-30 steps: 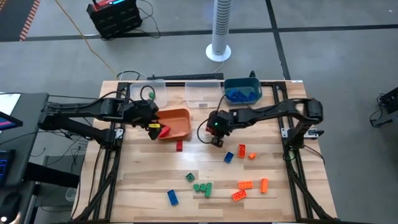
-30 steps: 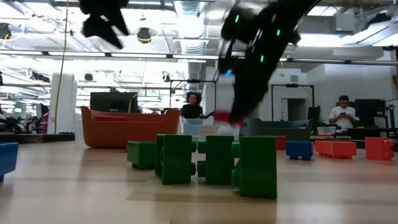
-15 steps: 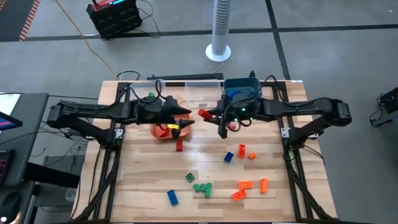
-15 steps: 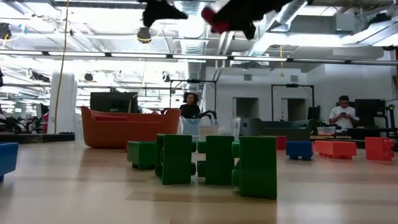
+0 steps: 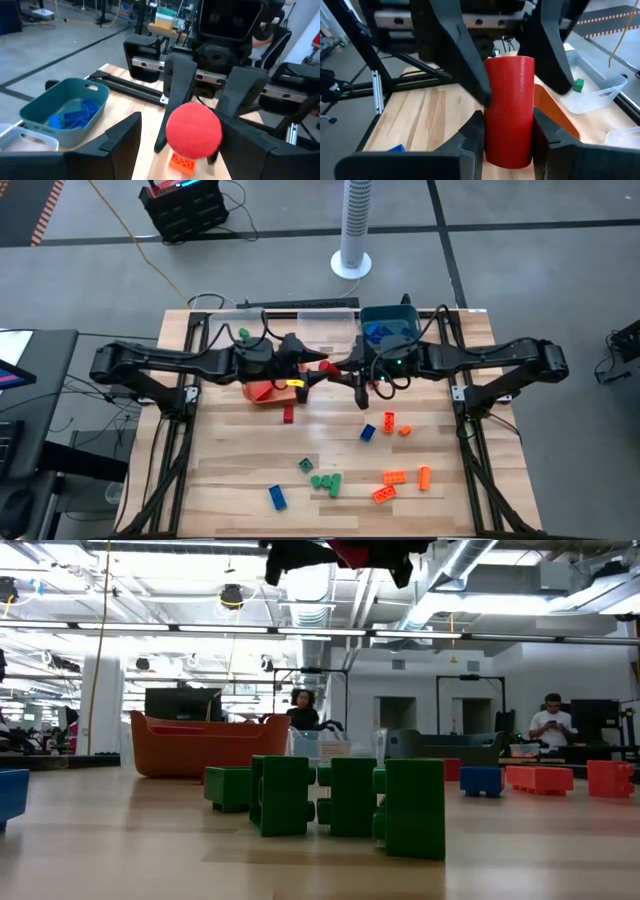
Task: Sort blocks
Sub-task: Put the red block into the orange bin
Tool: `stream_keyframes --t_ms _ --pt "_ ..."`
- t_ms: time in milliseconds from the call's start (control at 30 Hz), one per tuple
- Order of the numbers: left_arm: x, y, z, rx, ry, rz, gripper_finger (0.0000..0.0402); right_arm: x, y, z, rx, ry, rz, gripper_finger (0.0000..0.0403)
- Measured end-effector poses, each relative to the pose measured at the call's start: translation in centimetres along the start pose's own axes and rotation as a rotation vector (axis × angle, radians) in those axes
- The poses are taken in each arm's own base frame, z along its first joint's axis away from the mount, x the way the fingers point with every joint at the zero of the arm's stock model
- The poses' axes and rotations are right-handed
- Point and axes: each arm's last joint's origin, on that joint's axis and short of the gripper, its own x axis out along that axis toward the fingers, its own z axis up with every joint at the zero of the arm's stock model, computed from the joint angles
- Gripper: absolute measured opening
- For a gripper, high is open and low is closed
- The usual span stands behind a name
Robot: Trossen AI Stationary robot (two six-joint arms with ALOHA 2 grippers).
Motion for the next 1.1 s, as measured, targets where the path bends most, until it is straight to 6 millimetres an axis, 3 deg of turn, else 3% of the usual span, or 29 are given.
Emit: stream_keyframes --t_ms 167,367,567,800,1000,1100 --pt "0.7 -0.1 -0.1 -0.009 -0.041 -0.011 0.0221 0.0 0.1 0.4 0.002 -0.037 0.006 0.0102" --pt "0.5 -0.2 0.2 0.003 -0.060 -0.019 0.0119 0.0 0.1 0.5 0.000 -0.056 0.007 0.0103" --pt "0.3 0.1 0.5 0.010 -0.066 -0.015 0.0120 0.0 -0.1 0.7 0.005 -0.068 0.004 0.0115" --pt "-1.0 2.7 2.1 -0.038 -0.026 -0.090 0.0120 -0.2 -1.3 0.8 0.081 -0.024 -0.041 0.0193" --pt "-3.2 5.4 1.7 0.006 0.180 -0.003 0.0120 -1.9 -2.6 1.5 0.100 0.194 -0.155 0.0229" --pt "-3.8 7.0 0.2 0.008 0.361 0.075 0.0120 -2.5 -3.3 1.1 0.101 0.293 -0.245 0.0227"
